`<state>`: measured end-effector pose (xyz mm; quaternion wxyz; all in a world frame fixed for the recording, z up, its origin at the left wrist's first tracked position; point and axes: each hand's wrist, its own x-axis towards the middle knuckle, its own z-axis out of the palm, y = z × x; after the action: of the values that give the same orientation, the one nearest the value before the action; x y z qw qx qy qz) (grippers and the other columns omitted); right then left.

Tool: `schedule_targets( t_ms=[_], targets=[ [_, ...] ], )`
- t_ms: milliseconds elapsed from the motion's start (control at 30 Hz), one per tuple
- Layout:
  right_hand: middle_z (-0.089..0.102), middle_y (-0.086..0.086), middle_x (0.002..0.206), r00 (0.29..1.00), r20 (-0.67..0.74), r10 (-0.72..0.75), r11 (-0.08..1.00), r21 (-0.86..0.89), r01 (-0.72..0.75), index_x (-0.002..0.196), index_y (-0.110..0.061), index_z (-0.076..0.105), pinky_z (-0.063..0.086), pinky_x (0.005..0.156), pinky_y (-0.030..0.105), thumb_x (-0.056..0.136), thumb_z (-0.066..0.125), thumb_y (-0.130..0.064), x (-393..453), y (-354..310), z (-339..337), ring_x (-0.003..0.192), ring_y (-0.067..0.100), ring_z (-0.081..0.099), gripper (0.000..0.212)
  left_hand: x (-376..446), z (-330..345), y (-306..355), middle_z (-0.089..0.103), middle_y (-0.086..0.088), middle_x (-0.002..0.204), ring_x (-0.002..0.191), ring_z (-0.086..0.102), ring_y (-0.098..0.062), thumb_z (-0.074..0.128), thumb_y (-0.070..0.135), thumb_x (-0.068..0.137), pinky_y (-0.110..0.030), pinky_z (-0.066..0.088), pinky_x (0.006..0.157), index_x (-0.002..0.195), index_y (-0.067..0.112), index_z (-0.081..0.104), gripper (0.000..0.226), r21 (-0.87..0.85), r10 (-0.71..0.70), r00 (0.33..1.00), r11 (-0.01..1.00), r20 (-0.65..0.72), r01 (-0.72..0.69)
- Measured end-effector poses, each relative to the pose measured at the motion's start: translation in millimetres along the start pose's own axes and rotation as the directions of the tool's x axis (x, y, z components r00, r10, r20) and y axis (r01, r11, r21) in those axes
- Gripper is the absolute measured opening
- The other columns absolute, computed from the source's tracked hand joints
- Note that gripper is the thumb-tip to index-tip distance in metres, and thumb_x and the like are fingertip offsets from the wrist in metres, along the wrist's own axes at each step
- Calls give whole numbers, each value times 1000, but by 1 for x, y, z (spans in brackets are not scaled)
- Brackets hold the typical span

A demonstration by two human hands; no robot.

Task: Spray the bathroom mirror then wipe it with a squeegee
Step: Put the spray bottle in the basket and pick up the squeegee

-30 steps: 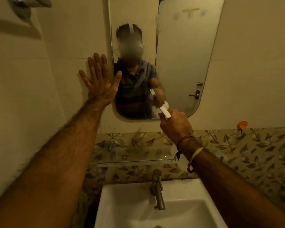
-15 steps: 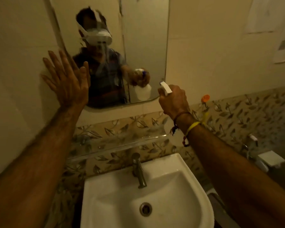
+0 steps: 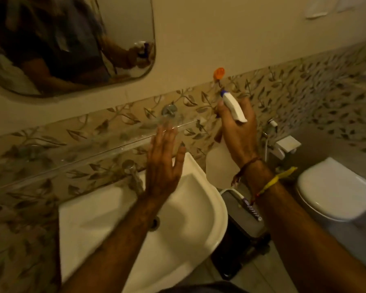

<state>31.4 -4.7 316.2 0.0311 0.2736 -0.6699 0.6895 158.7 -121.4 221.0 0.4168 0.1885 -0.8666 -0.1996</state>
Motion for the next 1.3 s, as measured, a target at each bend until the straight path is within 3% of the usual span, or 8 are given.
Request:
schedule_targets(
  t_ms=[133, 233, 400, 700, 833, 900, 1000, 1300],
  targets=[
    [62, 12, 79, 986, -86, 141, 988, -47, -145, 89, -15, 58, 52, 45, 22, 93, 67, -24, -20, 56, -46, 58, 19, 61, 13, -31, 69, 0, 35, -5, 165, 156, 24, -22, 38, 45, 108, -42, 22, 126, 155, 19, 42, 54, -8, -247, 901, 964, 355, 267],
    [69, 16, 83, 958, -169, 232, 967, -65, -245, 90, -17, 69, 59, 58, 33, 89, 72, -21, -34, 99, -79, 70, 24, 68, 5, -46, 118, -4, 21, -2, 170, 158, 13, -21, 37, 50, 108, -45, 18, 128, 160, 23, 30, 60, 152, -424, 658, 890, 623, 430],
    [70, -15, 79, 888, -257, 380, 907, -82, -412, 100, -23, 76, 50, 57, 6, 83, 79, -20, -61, 163, -120, 69, -10, 67, 18, -63, 190, -5, -8, -10, 172, 159, -6, -28, 44, 49, 107, -45, 11, 129, 162, 7, -1, 83, 372, -520, 372, 837, 769, 401],
    [74, 0, 92, 798, -198, 569, 801, -89, -592, 110, -3, 74, 58, 73, 16, 81, 79, -9, -53, 271, -139, 81, -2, 70, 29, -98, 280, 17, -27, -21, 165, 155, -20, -38, 66, 64, 85, -57, 5, 125, 159, 8, -19, 126, 647, -731, 431, 676, 529, 353],
    [72, 2, 95, 798, -122, 590, 785, -144, -602, 109, -3, 72, 52, 71, 5, 82, 78, -6, -44, 322, -124, 77, -14, 65, 28, -111, 288, 14, -16, -23, 168, 157, -9, -40, 62, 62, 85, -56, 10, 127, 162, 11, -6, 115, 728, -715, 544, 638, 438, 251],
    [72, 9, 107, 785, -87, 613, 767, -171, -618, 113, 1, 71, 55, 85, 16, 83, 78, -8, -39, 344, -115, 92, 0, 68, 32, -113, 289, 13, -13, -22, 168, 157, -7, -40, 63, 56, 86, -56, 13, 127, 163, 12, 0, 109, 729, -704, 562, 642, 435, 239],
    [73, 11, 111, 787, -33, 616, 761, -233, -605, 114, 0, 71, 55, 97, 35, 83, 78, -11, -35, 378, -103, 105, 21, 68, 33, -113, 291, 14, -13, -22, 168, 157, -9, -40, 67, 46, 88, -57, 8, 127, 163, 13, 6, 102, 690, -701, 564, 663, 436, 291],
    [72, 10, 119, 723, -53, 689, 684, -283, -672, 120, -4, 70, 51, 104, 46, 88, 73, -17, -41, 439, -90, 113, 22, 66, 34, -108, 293, 17, -22, -21, 167, 155, -20, -40, 70, 37, 90, -58, 9, 128, 162, 18, 19, 90, 692, -725, 525, 651, 446, 312]
  ],
)
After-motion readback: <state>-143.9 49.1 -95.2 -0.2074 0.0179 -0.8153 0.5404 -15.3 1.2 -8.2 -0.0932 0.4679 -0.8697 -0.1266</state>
